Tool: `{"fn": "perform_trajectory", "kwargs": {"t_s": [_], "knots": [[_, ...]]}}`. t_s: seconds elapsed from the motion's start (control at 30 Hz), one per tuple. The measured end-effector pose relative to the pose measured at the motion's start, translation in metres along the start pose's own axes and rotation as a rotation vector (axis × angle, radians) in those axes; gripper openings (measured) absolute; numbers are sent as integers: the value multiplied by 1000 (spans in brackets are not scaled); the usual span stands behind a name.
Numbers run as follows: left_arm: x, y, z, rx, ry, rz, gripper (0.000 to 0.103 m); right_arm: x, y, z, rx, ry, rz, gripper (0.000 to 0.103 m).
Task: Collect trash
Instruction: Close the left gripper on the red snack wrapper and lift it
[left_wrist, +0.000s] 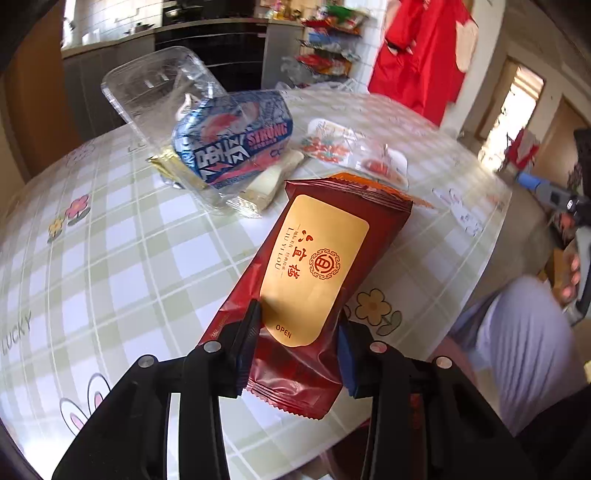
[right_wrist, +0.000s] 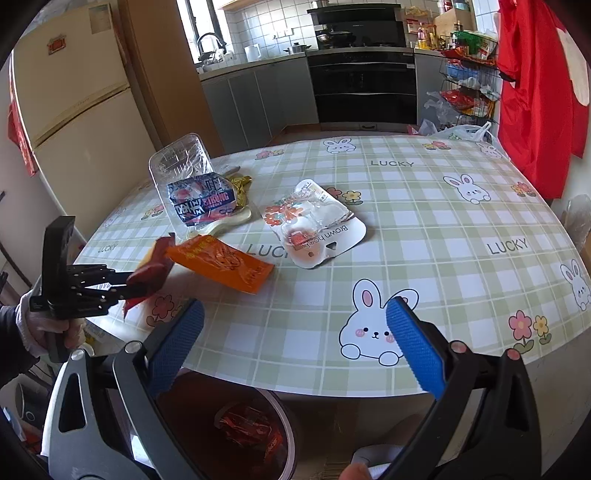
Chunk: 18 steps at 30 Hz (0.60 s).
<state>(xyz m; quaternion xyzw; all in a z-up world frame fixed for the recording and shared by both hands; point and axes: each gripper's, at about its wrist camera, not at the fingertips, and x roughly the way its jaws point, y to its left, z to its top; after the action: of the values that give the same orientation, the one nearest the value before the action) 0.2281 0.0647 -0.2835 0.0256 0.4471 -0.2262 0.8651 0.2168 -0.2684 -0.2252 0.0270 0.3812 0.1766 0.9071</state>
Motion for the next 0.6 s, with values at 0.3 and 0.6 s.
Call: {"fn": "perform_trajectory", "kwargs": {"t_s": [0.3,0.6], "knots": [[-29,32,6,-239,-65,44,36,8,13,15,-46,-10,10,97],[-59,34,11,-375,-207,-17,36,55,10,44,-222,70,17,97]]}}
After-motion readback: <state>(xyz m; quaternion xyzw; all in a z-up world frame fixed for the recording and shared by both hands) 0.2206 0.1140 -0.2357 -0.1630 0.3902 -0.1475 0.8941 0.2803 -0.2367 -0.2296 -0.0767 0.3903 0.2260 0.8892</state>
